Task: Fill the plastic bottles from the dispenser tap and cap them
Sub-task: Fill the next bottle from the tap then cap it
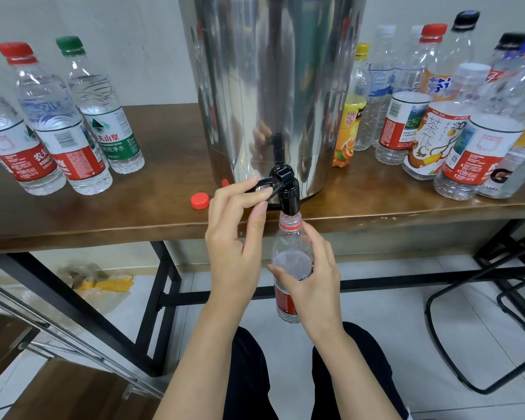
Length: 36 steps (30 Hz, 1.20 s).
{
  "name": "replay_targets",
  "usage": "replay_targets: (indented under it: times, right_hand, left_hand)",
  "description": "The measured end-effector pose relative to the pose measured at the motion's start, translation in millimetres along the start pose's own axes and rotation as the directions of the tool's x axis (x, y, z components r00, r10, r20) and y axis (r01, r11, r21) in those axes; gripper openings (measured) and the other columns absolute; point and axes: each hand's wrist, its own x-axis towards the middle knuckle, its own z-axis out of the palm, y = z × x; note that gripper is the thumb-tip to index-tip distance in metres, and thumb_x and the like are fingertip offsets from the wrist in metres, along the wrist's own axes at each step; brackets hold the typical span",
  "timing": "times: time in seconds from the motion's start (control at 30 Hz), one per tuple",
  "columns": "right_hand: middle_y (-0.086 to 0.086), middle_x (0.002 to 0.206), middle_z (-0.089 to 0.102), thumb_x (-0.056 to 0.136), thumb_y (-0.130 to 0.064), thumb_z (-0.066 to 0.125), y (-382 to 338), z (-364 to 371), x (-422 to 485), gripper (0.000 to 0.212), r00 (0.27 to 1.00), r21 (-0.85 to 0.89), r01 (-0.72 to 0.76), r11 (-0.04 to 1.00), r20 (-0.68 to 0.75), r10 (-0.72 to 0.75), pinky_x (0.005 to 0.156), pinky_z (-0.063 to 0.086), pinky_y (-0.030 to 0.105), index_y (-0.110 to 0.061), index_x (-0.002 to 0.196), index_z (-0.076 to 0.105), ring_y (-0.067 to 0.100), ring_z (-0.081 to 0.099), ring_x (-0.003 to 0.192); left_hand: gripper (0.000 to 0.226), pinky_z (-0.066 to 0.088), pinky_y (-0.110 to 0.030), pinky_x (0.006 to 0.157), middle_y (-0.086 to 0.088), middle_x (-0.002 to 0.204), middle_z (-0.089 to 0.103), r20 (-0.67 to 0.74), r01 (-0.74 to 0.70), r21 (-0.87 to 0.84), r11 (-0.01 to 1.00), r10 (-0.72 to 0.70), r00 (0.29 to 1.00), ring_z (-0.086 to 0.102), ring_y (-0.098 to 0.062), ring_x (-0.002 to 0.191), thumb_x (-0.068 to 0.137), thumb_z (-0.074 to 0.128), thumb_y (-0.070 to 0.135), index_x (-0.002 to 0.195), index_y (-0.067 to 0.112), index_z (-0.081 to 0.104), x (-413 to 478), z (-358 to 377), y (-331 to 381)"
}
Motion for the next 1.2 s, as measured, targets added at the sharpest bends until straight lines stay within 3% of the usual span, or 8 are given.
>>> replay_targets:
  times: [0.43, 0.77, 0.93, 1.2]
  right_hand:
    - [-0.02, 0.128, 0.045, 0.074, -0.025, 0.085, 6.2, -0.2, 0.9, 0.082, 1.0, -0.009, -0.016, 1.0, -0.006, 0.016, 0.083, 0.037, -0.001, -0.052, 0.134, 0.036, -0.018, 0.041, 0.116]
    - [-0.022, 0.128, 0.044, 0.074, -0.023, 0.086, 10.1, 2.5, 0.2, 0.083, 0.999, -0.013, -0.04, 0.999, -0.009, 0.04, 0.085, 0.035, 0.005, -0.058, 0.127, 0.034, -0.02, 0.039, 0.116]
    - [-0.017, 0.131, 0.046, 0.074, -0.02, 0.086, 15.4, 3.0, -1.0, 0.081, 0.998, -0.007, -0.059, 0.998, -0.006, 0.059, 0.081, 0.037, 0.0, -0.05, 0.132, 0.039, -0.019, 0.041, 0.114]
    - [-0.022, 0.127, 0.045, 0.074, -0.02, 0.086, 20.0, 3.8, -3.7, 0.082, 0.997, -0.002, -0.072, 0.997, -0.007, 0.072, 0.084, 0.037, 0.002, -0.058, 0.126, 0.036, -0.018, 0.041, 0.116]
  left_hand:
    - [0.02, 0.041, -0.03, 0.105, 0.007, 0.12, 0.059, -0.004, -0.01, 0.002, 1.0, 0.01, 1.0, 0.056, -0.016, 0.12, 0.098, 0.055, 0.005, 0.109, 0.016, 0.067, -0.3, 0.6, -1.6]
    - [0.019, 0.041, -0.033, 0.105, 0.009, 0.12, 0.058, -0.005, -0.014, -0.006, 1.0, 0.014, 1.0, 0.056, -0.016, 0.119, 0.099, 0.054, 0.009, 0.11, 0.019, 0.066, 0.3, 0.5, -1.9]
    - [0.019, 0.041, -0.033, 0.105, 0.008, 0.12, 0.058, -0.01, -0.017, -0.014, 1.0, 0.017, 1.0, 0.056, -0.017, 0.119, 0.099, 0.053, 0.01, 0.109, 0.019, 0.066, 0.4, 0.6, -2.4]
    - [0.019, 0.04, -0.029, 0.104, 0.008, 0.12, 0.059, -0.01, -0.011, -0.015, 1.0, 0.011, 1.0, 0.056, -0.015, 0.119, 0.099, 0.053, 0.01, 0.109, 0.02, 0.065, 0.6, 0.6, -1.8]
